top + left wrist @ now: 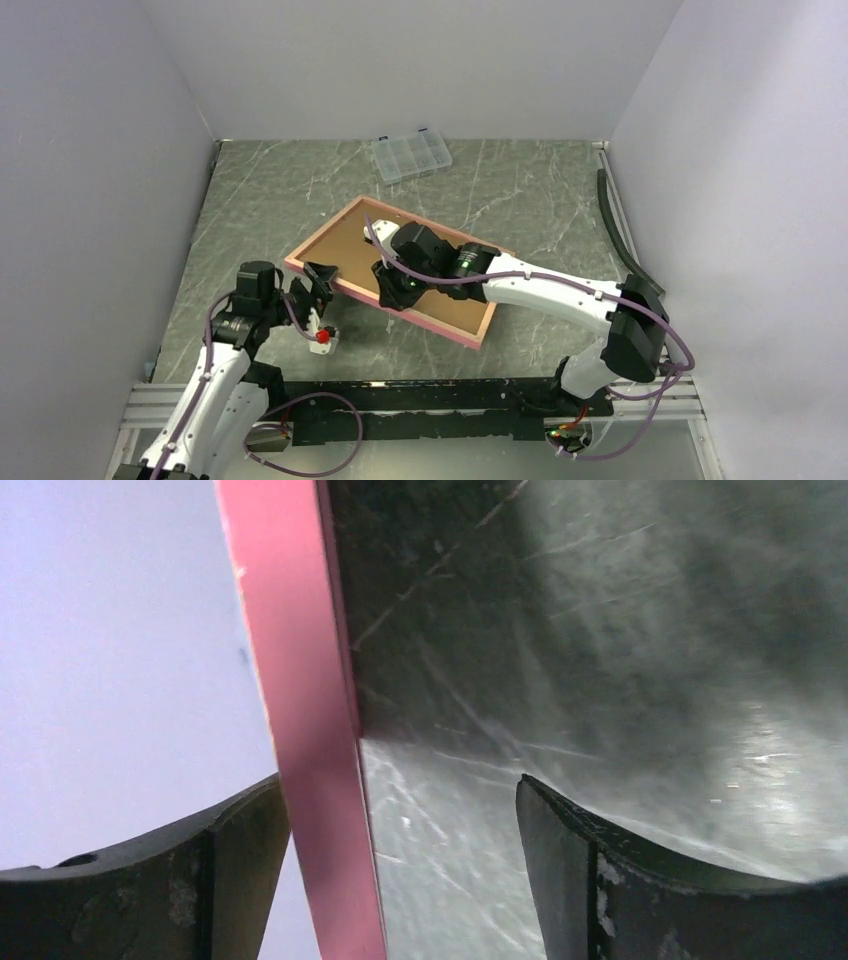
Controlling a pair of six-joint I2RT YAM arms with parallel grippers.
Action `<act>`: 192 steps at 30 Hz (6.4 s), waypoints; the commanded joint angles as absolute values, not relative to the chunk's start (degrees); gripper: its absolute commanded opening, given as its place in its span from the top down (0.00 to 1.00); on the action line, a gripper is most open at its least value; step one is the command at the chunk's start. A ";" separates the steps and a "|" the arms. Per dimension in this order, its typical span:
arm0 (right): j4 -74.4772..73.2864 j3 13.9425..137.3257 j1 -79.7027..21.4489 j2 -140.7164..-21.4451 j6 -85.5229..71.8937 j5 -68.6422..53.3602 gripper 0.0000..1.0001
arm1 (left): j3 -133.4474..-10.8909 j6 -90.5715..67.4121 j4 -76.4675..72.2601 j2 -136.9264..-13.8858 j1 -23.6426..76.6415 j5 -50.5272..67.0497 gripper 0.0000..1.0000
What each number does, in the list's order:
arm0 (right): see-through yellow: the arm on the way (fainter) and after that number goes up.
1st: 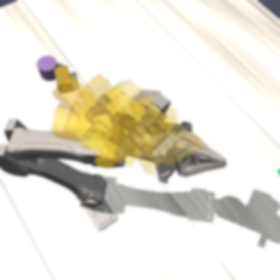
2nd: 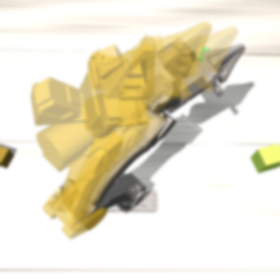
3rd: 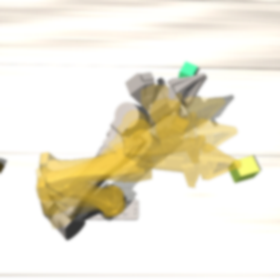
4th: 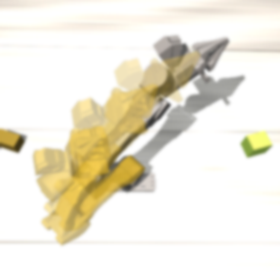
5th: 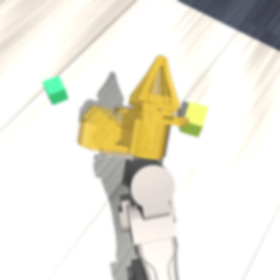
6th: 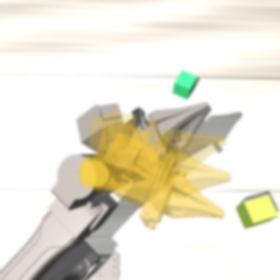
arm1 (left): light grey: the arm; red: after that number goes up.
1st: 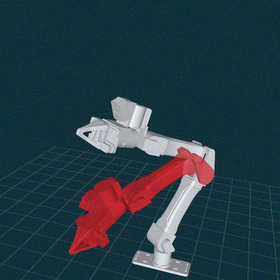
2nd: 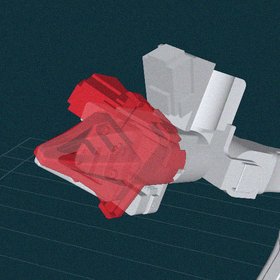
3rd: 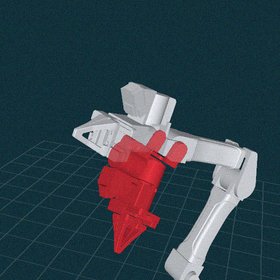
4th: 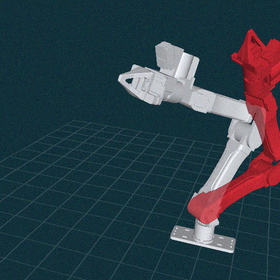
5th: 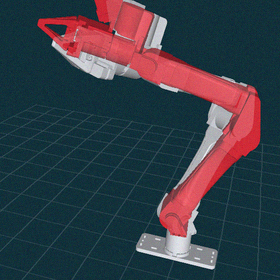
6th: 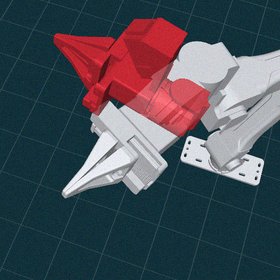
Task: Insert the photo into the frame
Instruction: Turn over the photo frame at the center of the board, then reset both arms
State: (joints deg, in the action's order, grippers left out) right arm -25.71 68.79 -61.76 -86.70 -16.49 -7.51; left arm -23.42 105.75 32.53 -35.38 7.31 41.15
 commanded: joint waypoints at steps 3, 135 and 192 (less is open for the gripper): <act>-25.73 76.25 -61.18 -85.77 -16.83 -11.38 1.00 | -24.34 113.58 18.98 -41.35 10.40 42.14 0.21; -10.45 34.19 -18.92 -81.04 -34.79 -22.79 1.00 | -69.16 32.63 46.10 -76.08 -7.87 41.91 0.06; 34.05 21.54 -7.27 -71.62 -16.01 45.20 0.00 | -37.21 4.29 -23.53 -91.21 -15.30 30.15 0.05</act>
State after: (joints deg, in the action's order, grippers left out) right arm 16.62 25.34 -9.39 -72.14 -19.29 42.81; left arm -41.67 9.19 -3.79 -91.13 -14.98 32.21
